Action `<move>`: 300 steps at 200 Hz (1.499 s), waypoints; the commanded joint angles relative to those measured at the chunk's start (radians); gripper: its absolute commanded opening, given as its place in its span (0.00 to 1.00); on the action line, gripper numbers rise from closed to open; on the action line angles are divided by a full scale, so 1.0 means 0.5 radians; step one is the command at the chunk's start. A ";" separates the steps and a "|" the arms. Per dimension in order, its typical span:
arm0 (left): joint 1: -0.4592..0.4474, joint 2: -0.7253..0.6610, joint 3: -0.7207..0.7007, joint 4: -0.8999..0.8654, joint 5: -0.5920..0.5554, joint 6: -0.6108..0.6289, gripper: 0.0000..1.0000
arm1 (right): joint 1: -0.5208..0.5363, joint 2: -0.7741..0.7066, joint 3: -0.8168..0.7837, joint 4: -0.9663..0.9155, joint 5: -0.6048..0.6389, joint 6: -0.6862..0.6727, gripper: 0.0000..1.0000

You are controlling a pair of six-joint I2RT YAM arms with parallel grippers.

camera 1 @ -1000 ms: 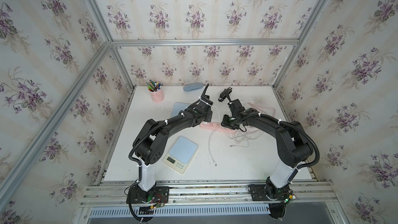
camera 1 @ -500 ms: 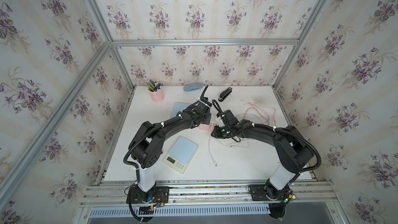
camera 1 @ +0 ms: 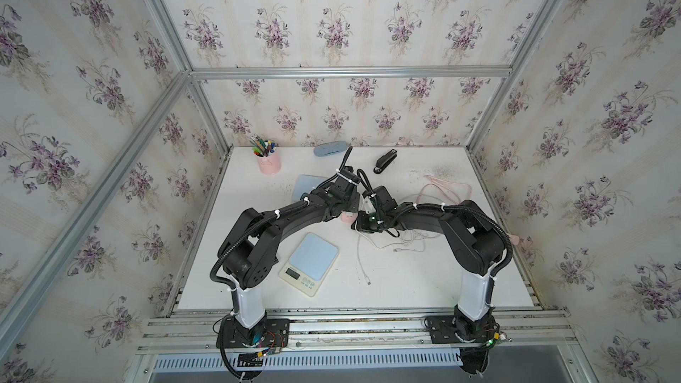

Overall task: Charge the electronic scale
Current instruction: Insert the charging cable into the plug.

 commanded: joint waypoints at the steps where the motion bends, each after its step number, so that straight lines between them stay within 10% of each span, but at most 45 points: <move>1: -0.001 0.043 -0.035 -0.318 0.056 -0.065 0.00 | -0.027 0.036 -0.020 0.085 0.106 0.073 0.14; 158: -0.063 0.097 0.012 -0.544 0.144 -0.094 0.00 | -0.090 0.193 0.033 0.153 0.291 -0.005 0.11; 177: -0.062 0.027 0.078 -0.544 0.102 -0.048 0.44 | -0.090 0.157 0.009 0.141 0.319 -0.025 0.10; 194: -0.057 -0.057 0.159 -0.544 0.044 0.011 0.58 | -0.091 0.103 -0.076 0.148 0.352 -0.024 0.10; 240: 0.001 -0.295 0.251 -0.465 -0.022 0.096 0.71 | -0.090 -0.055 -0.174 0.093 0.372 -0.056 0.12; 300: 0.098 -0.616 0.000 -0.416 0.056 0.124 0.71 | -0.092 -0.534 -0.108 -0.282 0.541 -0.154 0.42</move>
